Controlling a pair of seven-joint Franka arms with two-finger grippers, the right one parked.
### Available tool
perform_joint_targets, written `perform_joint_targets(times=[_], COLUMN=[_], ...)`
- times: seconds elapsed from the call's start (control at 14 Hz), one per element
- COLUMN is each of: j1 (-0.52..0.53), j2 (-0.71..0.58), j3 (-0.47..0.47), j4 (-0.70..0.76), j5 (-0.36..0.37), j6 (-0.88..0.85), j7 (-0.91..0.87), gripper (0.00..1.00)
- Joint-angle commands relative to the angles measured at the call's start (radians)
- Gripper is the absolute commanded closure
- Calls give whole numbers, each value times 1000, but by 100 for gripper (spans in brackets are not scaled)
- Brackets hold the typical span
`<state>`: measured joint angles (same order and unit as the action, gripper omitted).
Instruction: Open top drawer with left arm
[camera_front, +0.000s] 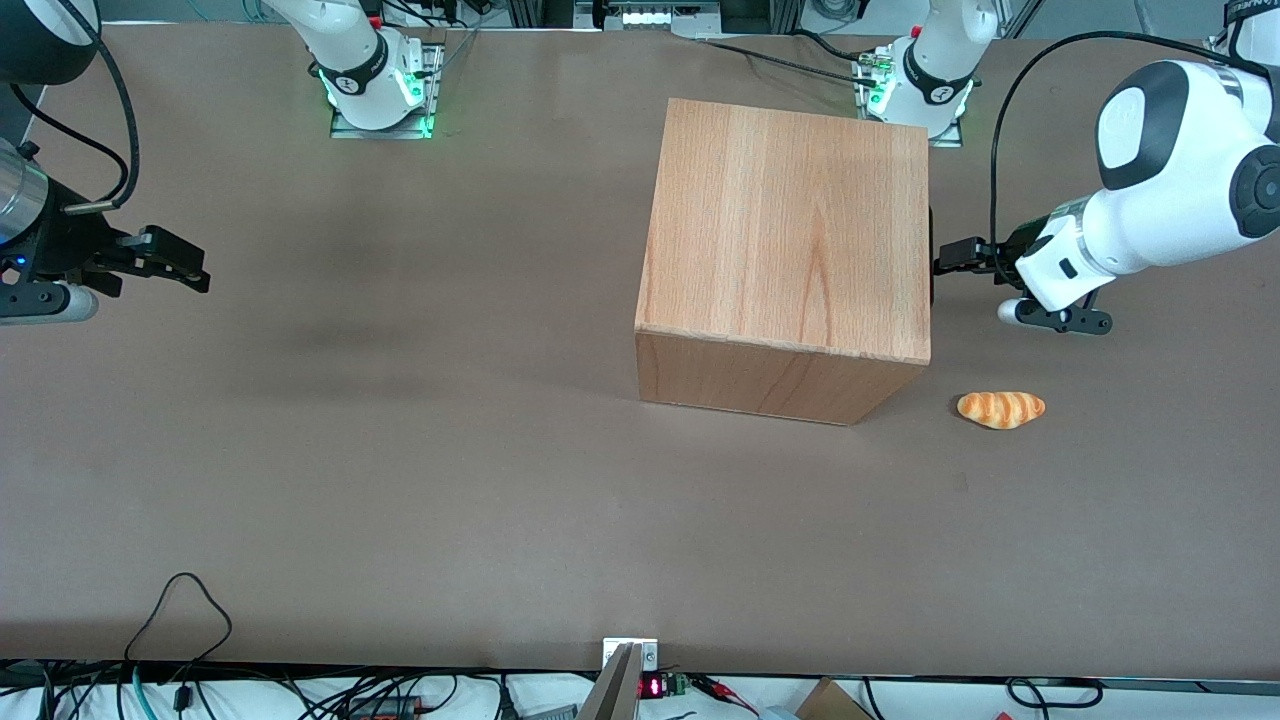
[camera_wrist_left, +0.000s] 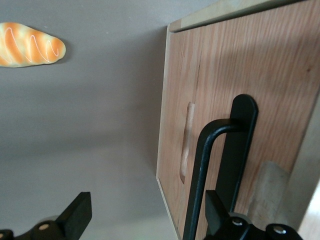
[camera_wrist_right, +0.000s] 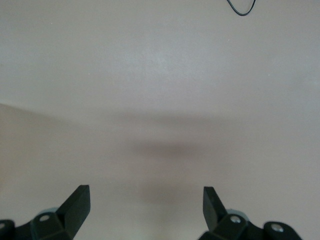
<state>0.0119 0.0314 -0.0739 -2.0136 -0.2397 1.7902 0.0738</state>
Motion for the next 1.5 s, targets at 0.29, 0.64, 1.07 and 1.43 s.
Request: perform_joint_targets(times=[0.29, 0.64, 1.07, 1.43], j1=[2, 0, 6, 13], j2=[-21, -18, -16, -15], j3=[-17, -18, -17, -14], j4=[-53, -79, -80, -80], j5=[-26, -24, -12, -6], j6=[44, 74, 72, 69], j7=[17, 32, 32, 40], gripper=[0, 0, 0, 0])
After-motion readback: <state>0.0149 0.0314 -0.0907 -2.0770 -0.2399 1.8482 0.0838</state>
